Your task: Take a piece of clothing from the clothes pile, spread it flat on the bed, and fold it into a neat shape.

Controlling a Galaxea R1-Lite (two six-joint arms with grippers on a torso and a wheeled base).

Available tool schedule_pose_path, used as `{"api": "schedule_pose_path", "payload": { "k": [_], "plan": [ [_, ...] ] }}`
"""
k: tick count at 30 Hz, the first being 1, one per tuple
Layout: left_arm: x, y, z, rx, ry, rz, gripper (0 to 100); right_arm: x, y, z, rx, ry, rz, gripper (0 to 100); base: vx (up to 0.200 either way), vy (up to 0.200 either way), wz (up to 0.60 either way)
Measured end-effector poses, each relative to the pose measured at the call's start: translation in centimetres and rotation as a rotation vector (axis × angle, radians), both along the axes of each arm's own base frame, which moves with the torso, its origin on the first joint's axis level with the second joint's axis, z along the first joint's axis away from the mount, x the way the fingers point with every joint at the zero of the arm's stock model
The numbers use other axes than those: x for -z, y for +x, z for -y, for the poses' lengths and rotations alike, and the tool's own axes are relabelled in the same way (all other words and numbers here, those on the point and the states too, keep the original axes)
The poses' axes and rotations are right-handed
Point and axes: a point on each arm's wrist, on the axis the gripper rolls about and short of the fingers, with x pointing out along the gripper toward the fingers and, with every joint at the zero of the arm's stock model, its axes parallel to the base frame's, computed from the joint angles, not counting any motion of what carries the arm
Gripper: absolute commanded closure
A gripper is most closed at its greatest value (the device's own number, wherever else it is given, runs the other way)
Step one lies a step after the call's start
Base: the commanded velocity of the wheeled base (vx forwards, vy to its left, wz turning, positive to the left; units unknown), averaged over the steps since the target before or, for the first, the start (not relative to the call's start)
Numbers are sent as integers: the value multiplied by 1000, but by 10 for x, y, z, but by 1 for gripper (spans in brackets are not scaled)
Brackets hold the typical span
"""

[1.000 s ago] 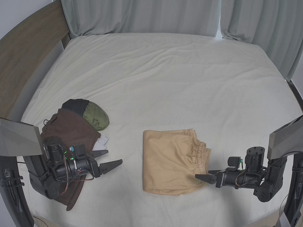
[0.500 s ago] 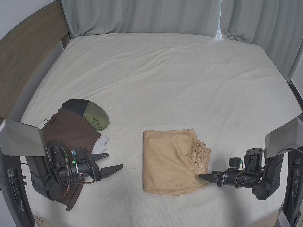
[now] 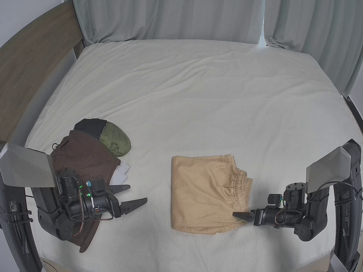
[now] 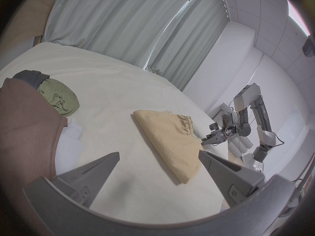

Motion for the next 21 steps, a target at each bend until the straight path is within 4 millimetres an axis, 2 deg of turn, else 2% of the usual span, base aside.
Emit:
{"api": "schedule_pose_path", "payload": {
  "k": [6, 12, 21],
  "plan": [
    [0, 0, 0, 1, 0, 0, 0, 1, 7, -12, 57, 112, -81, 0, 0, 0, 0],
    [0, 0, 0, 2, 0, 0, 0, 1, 8, -30, 17, 138, -89, 0, 0, 0, 0],
    [3, 1, 0, 1, 2, -7, 0, 1, 9, -34, 10, 139, -81, 0, 0, 0, 0]
  ]
}}
